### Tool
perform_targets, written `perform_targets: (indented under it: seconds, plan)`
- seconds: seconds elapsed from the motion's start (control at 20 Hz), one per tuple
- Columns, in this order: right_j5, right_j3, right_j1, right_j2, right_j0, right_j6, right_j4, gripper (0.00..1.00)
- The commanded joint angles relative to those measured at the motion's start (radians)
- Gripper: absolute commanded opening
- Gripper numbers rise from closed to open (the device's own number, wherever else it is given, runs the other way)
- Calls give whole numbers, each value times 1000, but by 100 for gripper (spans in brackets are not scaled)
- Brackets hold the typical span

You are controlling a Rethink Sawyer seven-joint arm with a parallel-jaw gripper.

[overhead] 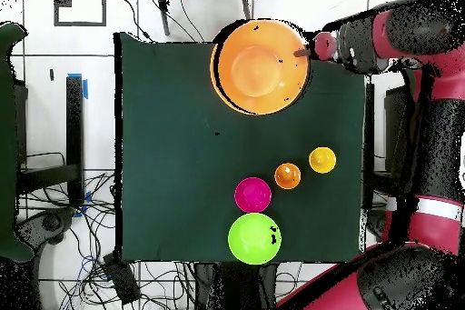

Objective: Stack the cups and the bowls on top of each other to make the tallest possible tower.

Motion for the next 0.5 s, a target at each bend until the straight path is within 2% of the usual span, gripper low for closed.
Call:
perform_targets:
  seconds: [0.05, 0.5]
  plan:
    - [-88, 50, 33, 29, 24, -387, -35, 0]
    - [-89, 45, 42, 31, 24, -405, -31, 0]
